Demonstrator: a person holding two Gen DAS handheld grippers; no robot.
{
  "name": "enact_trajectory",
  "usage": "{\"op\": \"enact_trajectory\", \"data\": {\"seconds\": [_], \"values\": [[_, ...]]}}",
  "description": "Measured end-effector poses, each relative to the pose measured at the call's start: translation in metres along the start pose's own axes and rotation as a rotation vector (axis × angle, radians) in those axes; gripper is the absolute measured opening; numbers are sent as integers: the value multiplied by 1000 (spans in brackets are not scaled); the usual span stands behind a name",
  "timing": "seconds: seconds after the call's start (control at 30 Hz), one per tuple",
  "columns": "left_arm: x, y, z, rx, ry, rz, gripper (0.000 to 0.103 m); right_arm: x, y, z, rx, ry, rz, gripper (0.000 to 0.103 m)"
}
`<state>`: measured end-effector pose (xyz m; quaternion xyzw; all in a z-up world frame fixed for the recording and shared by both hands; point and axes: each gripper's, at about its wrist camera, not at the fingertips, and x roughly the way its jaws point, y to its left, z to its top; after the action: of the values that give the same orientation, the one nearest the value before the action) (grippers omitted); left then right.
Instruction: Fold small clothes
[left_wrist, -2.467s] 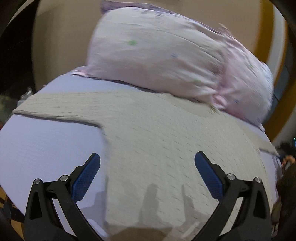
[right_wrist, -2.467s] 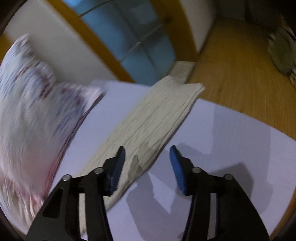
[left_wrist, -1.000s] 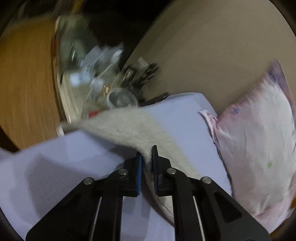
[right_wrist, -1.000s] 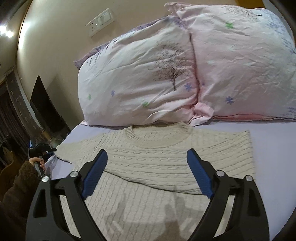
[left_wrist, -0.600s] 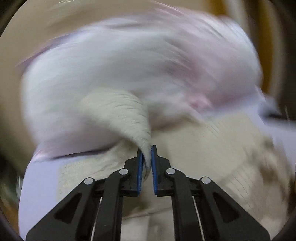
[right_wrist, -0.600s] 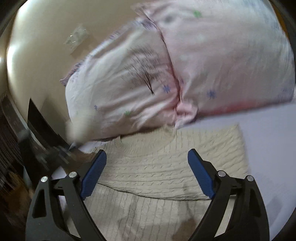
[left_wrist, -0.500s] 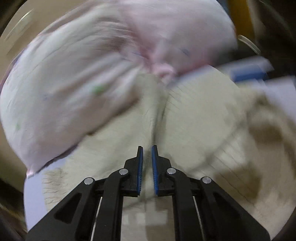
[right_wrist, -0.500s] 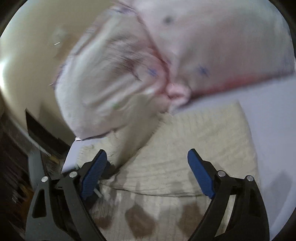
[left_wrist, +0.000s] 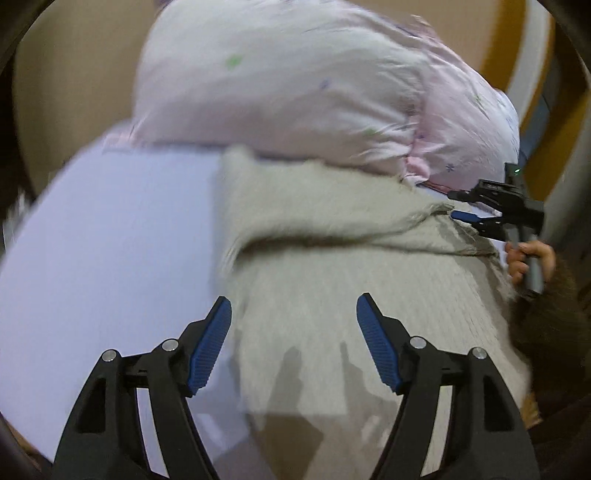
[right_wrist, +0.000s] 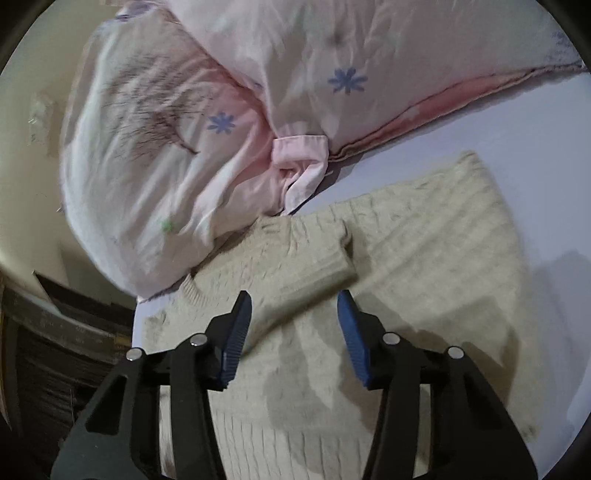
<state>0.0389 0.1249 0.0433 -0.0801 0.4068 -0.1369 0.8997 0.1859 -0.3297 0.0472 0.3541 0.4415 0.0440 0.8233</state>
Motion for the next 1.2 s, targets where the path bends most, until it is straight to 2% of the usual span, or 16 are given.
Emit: {"op": "enact_trajectory", "data": {"seconds": [0.07, 0.1, 0.27, 0.37, 0.4, 0.47, 0.5, 0.53, 0.63, 0.67, 0.77, 0.8, 0.93, 1.1, 1.17, 1.2], "values": [[0, 9, -13, -52, 21, -6, 72, 13, -1, 8, 21, -11, -27, 17], [1, 14, -18, -75, 33, -20, 72, 17, 0, 11, 13, -19, -21, 11], [1, 18, -34, -101, 52, -67, 73, -33, 18, 9, -80, -180, 18, 10], [0, 15, -37, -99, 51, -99, 74, -74, 12, 2, -109, -273, -73, 10], [0, 14, -38, -97, 51, -108, 75, -80, 5, -3, -106, -273, -123, 15], [0, 11, -40, -94, 44, -115, 75, -87, -11, -16, -98, -220, -226, 35], [0, 11, -41, -98, 43, -125, 75, -91, -18, -22, -95, -199, -244, 57], [-2, 12, -43, -104, 42, -138, 75, -99, -26, -33, -91, -183, -252, 69], [-6, 12, -49, -116, 38, -181, 74, -124, -48, -70, -100, -150, -272, 68], [-8, 12, -53, -122, 39, -207, 74, -140, -61, -93, -80, -100, -242, 66], [-13, 9, -64, -141, 48, -278, 64, -143, -72, -115, -52, -34, -195, 44], [-16, 8, -68, -147, 53, -299, 62, -145, -80, -140, -26, 22, -113, 38], [-26, 10, -92, -205, 67, -392, 42, -166, -93, -192, -25, 76, 61, 37], [-38, 9, -123, -256, 68, -477, 41, -181, -106, -237, -16, 136, 210, 33], [-39, 4, -129, -257, 74, -486, 41, -176, -102, -249, -35, 184, 241, 22], [-38, 2, -129, -254, 79, -487, 39, -171, -95, -252, -58, 205, 247, 8]]}}
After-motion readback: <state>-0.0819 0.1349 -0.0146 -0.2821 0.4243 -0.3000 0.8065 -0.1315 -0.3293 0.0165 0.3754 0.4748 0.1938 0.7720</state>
